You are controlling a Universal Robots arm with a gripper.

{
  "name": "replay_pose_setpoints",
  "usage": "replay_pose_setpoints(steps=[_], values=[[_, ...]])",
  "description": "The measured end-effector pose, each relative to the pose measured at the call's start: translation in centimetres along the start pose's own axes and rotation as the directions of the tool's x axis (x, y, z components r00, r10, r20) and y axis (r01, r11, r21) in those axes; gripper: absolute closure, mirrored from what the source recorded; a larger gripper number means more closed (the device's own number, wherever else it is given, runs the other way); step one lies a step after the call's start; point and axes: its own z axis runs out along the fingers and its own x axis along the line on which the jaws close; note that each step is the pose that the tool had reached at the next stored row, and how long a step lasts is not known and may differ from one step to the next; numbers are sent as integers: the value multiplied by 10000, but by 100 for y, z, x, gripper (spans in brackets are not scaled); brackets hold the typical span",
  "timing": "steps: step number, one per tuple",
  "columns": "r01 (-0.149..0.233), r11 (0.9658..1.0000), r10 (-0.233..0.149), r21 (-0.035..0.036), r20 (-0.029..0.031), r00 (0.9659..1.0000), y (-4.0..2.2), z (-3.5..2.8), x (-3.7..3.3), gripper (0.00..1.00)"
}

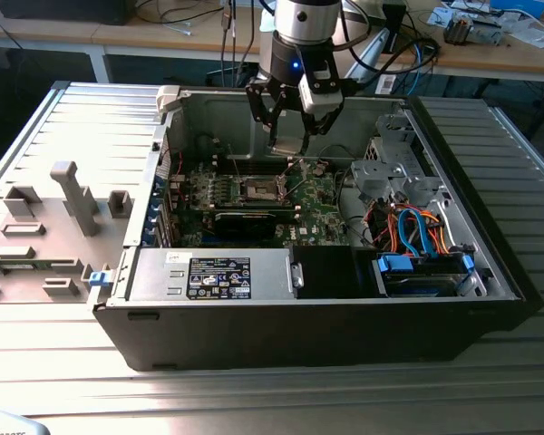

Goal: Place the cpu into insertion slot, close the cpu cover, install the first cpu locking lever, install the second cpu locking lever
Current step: 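Place the cpu into insertion slot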

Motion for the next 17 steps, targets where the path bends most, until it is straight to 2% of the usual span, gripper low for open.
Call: replay_pose_setpoints(steps=[6,17], values=[[0,10000,0,0,0,10000,-1,41,0,45],[-100,9999,100,-1,2,9999,-1,59,0,45]])
